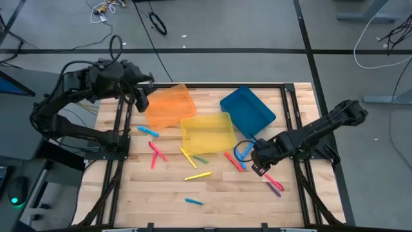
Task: Pick & Place Markers
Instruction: Put the bottom medium pink highlighter pen into the yellow bin
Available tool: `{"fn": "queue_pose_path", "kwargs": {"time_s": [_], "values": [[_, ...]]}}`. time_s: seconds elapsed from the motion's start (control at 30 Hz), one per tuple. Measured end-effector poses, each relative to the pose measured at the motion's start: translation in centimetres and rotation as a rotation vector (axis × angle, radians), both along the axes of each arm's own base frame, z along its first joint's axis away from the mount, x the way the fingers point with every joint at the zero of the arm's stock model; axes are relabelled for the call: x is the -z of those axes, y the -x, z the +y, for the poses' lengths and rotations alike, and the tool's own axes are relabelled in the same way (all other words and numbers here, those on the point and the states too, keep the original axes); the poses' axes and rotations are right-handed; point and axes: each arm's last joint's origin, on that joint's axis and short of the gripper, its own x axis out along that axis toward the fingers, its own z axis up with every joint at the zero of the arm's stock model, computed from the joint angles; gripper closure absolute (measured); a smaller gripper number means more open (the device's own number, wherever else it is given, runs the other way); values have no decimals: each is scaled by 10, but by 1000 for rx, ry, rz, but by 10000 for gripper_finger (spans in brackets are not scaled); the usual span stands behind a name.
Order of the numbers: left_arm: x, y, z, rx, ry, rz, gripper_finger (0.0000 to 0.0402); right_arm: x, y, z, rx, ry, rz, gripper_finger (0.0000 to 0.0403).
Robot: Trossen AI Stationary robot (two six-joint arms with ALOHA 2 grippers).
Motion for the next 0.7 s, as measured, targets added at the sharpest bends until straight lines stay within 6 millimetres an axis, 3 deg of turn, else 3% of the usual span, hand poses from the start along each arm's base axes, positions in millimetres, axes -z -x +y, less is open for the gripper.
{"fn": "queue_pose_path", "kwargs": {"time_s": [0.33, 0.7], "values": [[-3, -1, 3, -4, 1, -36, 193, 46, 15, 12, -31, -104, -6, 234], [-5, -2, 3, -5, -5, -61, 193, 63, 27, 17, -3, -87, -8, 234]]}}
